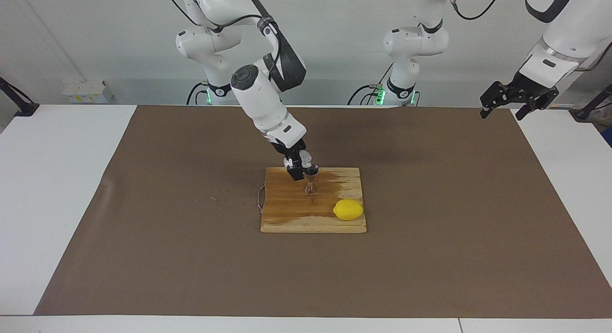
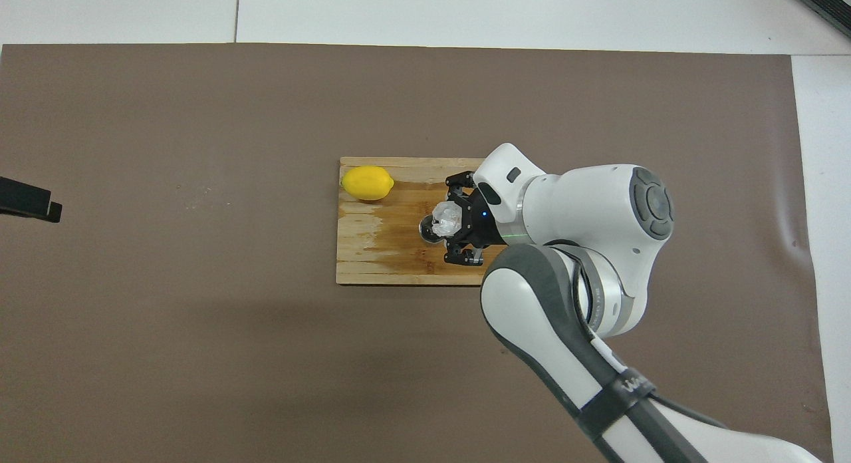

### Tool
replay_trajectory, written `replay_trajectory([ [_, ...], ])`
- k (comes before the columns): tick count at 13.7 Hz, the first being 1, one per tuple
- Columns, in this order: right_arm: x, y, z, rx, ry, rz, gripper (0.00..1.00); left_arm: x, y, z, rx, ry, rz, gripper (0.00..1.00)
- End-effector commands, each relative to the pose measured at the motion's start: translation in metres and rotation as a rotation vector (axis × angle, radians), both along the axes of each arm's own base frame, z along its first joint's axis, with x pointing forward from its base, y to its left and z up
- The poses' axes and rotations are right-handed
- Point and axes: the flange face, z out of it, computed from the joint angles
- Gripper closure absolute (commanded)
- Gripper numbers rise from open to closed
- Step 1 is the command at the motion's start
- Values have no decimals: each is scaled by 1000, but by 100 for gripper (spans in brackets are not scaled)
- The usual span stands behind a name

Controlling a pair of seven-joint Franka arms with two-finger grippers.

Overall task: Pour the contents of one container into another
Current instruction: 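Set the white container back beside the board and open the right gripper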

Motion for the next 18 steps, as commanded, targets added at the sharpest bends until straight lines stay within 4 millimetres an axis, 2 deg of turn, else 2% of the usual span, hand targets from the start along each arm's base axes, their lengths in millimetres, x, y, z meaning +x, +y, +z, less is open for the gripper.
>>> replay_trajectory([
  [1,-8,-32,-4,106,-43,-4,97,-7,-1,1,11,-6,-4,0],
  [3,1,-65,-5,162,-51,-8,97,-7,-1,0,11,-4,-4,0],
  [6,16,-140,-7,218,-23,-4,97,-7,-1,0,11,-4,-4,0],
  [8,21,-193,-23,269,-31,20,97,-7,-1,0,11,-4,-4,0],
  [10,24,-235,-46,282,-54,41,97,-7,-1,0,11,-4,-4,0],
  [11,25,-250,-57,287,-54,38,97,-7,-1,0,11,-4,-4,0],
  [13,23,-278,-109,375,-20,31,97,-7,-1,0,11,-4,-4,0],
  [14,23,-285,-136,425,-50,28,97,-7,-1,0,11,-4,-4,0],
  [15,22,-288,-152,434,-67,38,96,-7,-1,0,11,-4,-4,0],
  [16,21,-295,-162,440,-64,22,96,-7,-1,0,11,-4,-4,0],
  [18,20,-298,-164,440,-62,16,95,-7,-1,0,11,-4,-4,0],
])
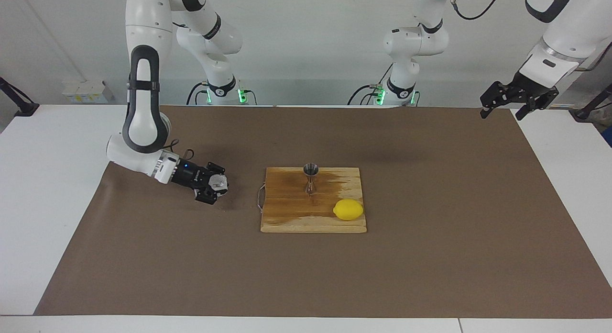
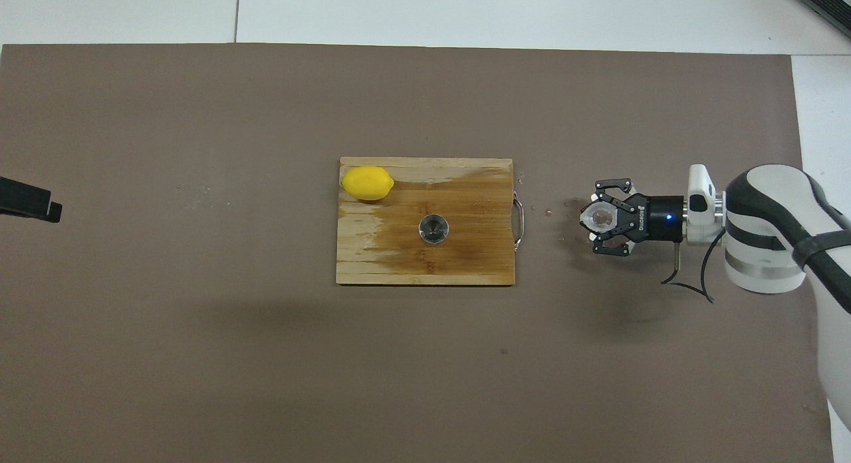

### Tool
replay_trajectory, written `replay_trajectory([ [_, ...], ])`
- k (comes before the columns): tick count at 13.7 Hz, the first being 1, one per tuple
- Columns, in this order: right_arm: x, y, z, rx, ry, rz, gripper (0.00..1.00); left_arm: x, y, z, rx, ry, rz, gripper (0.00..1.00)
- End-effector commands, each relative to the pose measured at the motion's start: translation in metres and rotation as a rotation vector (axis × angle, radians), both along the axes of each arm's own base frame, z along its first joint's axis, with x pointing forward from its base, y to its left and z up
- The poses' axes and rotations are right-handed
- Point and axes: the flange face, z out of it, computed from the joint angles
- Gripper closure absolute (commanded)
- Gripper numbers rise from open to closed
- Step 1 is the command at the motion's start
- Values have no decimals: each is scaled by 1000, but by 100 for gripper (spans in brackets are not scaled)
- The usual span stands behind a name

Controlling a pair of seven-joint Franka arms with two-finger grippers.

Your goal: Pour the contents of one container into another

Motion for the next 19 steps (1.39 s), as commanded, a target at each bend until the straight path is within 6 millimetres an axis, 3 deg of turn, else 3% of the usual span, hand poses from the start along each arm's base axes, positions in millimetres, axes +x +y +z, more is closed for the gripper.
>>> replay_trajectory([
  [1,4,1,9,22,-23,-6,94,-7,-1,0,11,-4,-4,0],
  [2,3,2,8,23,-19,-5,77,-7,-1,0,11,-4,-4,0],
  [3,3,2,8,24,-18,-3,45,-7,-1,0,11,-4,-4,0],
  [4,3,1,9,24,-21,-4,0,-7,-1,1,11,-4,-4,0],
  [7,1,-9,7,-7,-18,7,0,-7,-1,0,11,-4,-4,0],
  [9,-2,-27,6,-42,-12,20,0,-7,-1,0,11,-3,-4,0],
  [15,-25,-104,6,-193,51,60,0,-7,-1,1,11,-6,-6,0],
  [17,-32,-127,27,-276,118,41,0,-7,-1,0,11,-3,-4,0],
  [19,-34,-132,70,-396,199,-11,0,-7,-1,0,11,-4,-4,0],
])
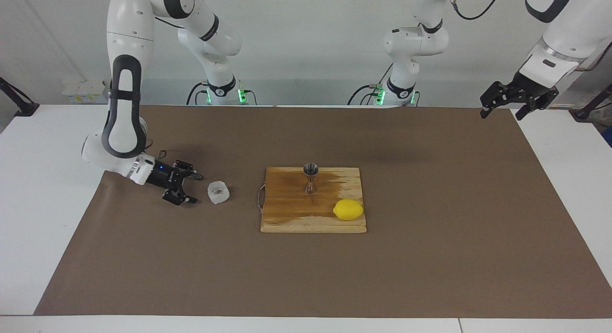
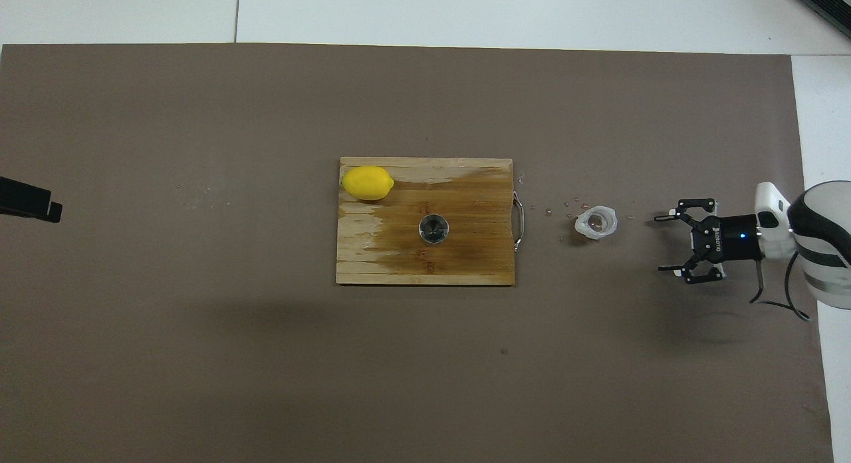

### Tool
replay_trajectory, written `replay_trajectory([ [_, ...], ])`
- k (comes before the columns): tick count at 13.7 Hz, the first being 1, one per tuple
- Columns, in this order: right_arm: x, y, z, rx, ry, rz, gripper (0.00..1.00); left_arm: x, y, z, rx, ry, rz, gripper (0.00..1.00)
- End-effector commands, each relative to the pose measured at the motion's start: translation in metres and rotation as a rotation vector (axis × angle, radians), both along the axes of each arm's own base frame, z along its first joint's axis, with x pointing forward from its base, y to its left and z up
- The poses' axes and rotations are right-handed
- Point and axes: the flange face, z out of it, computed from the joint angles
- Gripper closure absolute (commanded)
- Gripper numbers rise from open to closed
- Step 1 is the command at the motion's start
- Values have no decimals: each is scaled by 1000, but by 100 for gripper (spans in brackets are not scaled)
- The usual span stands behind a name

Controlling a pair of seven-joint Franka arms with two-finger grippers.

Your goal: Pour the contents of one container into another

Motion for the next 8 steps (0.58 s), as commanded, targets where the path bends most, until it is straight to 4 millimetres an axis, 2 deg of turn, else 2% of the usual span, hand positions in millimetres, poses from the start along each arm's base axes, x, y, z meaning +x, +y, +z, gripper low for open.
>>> replay_trajectory([
  [1,-3,4,72,-168,103,-90,0,-7,0,0,11,-4,-4,0],
  [2,-4,7,90,-227,150,-148,0,-7,0,1,11,-6,-4,0],
  [4,0,32,114,-298,232,-260,0,-7,0,0,11,-4,-4,0],
  [5,1,36,117,-329,285,-336,0,-7,0,0,11,-4,-4,0],
  [6,4,50,117,-356,363,-437,0,-7,0,1,11,-4,-4,0],
  [8,6,66,115,-460,475,-608,0,-7,0,0,11,-4,-4,0],
])
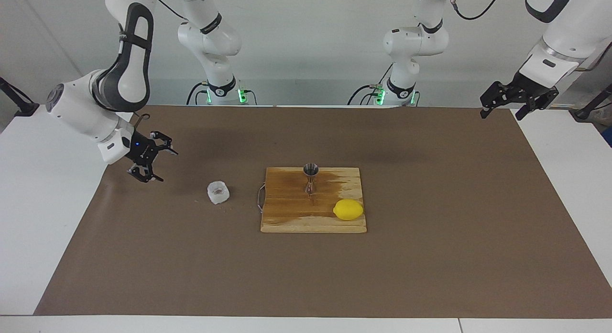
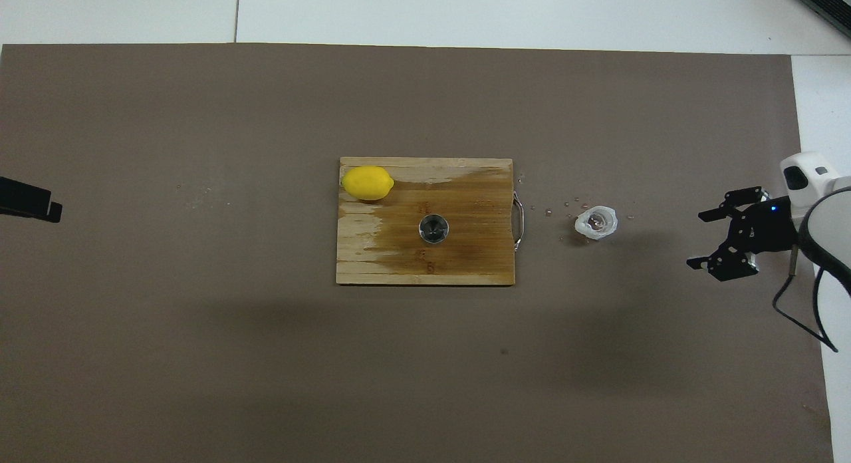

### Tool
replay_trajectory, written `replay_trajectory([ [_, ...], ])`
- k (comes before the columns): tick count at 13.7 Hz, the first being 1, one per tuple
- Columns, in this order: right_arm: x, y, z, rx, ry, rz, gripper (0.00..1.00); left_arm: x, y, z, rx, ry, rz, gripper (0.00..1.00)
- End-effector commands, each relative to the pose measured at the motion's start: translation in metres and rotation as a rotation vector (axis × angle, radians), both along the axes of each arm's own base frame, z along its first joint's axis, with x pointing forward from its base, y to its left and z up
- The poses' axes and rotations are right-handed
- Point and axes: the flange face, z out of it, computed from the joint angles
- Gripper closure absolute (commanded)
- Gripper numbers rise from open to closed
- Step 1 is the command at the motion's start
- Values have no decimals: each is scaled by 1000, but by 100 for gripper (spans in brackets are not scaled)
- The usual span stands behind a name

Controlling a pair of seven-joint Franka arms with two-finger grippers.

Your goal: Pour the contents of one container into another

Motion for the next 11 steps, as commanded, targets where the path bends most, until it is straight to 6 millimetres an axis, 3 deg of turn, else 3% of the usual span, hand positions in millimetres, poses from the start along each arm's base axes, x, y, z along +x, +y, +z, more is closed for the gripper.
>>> replay_trajectory([
  [1,1,27,-9,-164,141,-237,0,-7,0,1,11,-6,-4,0],
  [5,4,104,-8,-406,231,-563,0,-7,0,1,11,-6,-4,0],
  [7,1,125,0,-471,250,-675,0,-7,0,0,11,-3,-4,0],
  [9,-5,140,18,-522,265,-817,0,-7,0,0,11,-4,-4,0],
  [11,-15,152,60,-539,242,-948,0,-7,0,0,11,-4,-4,0],
])
